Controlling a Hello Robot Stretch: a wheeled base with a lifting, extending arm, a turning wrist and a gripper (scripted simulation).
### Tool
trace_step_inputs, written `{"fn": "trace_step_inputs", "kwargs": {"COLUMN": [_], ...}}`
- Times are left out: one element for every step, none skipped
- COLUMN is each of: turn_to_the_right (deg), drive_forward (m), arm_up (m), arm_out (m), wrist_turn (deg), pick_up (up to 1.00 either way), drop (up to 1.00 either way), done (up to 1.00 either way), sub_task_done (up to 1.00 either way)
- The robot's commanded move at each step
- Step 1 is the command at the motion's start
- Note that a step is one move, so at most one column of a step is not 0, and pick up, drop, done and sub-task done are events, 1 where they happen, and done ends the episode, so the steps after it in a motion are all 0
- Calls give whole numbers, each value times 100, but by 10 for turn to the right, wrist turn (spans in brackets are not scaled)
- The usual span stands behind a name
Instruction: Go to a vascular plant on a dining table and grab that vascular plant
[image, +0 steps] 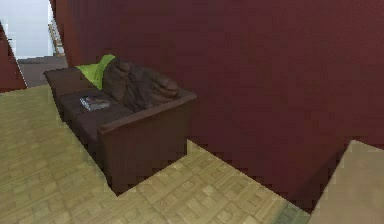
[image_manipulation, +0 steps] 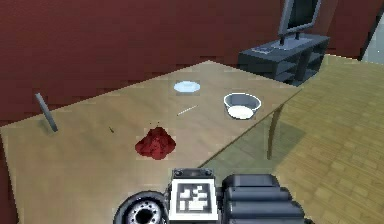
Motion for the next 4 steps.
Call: {"fn": "trace_step_inputs", "kwargs": {"turn_to_the_right": [0, 0, 0, 0], "drive_forward": [0, 0, 0, 0], "arm_up": [0, 0, 0, 0], "arm_out": [40, 0, 0, 0], "wrist_turn": [0, 450, 450, 420], "pick_up": [0, 0, 0, 0], "drop": [0, 0, 0, 0], "done": [0, 0, 0, 0], "sub_task_done": [0, 0, 0, 0]}}
